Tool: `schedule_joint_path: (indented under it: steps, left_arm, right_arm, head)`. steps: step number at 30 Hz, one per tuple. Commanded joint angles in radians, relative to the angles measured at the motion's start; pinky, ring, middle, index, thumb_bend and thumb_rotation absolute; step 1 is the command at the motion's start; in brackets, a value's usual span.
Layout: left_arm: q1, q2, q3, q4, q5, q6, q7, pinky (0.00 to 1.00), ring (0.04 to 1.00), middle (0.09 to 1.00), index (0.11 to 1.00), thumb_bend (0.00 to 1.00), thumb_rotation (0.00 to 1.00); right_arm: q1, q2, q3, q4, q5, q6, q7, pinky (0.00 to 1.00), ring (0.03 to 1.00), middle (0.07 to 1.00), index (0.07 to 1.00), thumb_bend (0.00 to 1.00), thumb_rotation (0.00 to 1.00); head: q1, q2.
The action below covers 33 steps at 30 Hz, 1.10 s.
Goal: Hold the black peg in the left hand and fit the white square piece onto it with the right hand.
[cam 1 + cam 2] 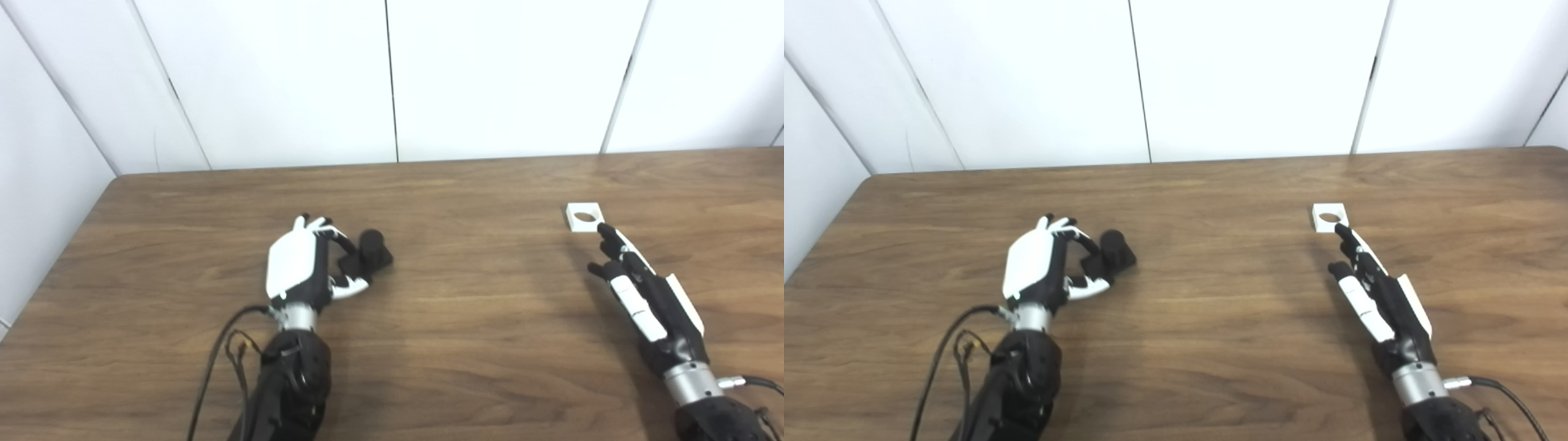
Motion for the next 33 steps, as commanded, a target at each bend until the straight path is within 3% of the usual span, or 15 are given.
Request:
schedule_joint_path:
  steps: [1, 16, 33]
  left_arm:
    - [0.005, 0.006, -0.026, -0.053, 0.033, -0.002, -0.037, 0.86, 0.986, 0.884, 0.488, 0.51, 0.07]
    - [0.062, 0.008, -0.115, -0.188, 0.09, -0.059, -0.135, 0.9, 0.993, 0.892, 0.49, 0.51, 0.07]
    - [0.107, -0.001, -0.179, -0.242, 0.112, -0.149, -0.19, 0.88, 0.981, 0.89, 0.489, 0.51, 0.07]
  right_arm:
    - [0.013, 0.008, 0.008, 0.01, -0.001, -0.007, 0.005, 0.89, 0.991, 0.983, 0.934, 0.61, 0.76]
    - [0.016, 0.02, 0.023, -0.003, -0.022, 0.013, 0.0, 0.86, 0.979, 0.98, 0.934, 0.61, 0.78]
    - [0.024, 0.052, 0.033, -0.033, -0.061, 0.032, -0.014, 0.9, 0.989, 0.983, 0.936, 0.6, 0.79]
  head:
    - [-0.003, 0.0]
    - [-0.025, 0.0]
    - [-0.107, -0.007]
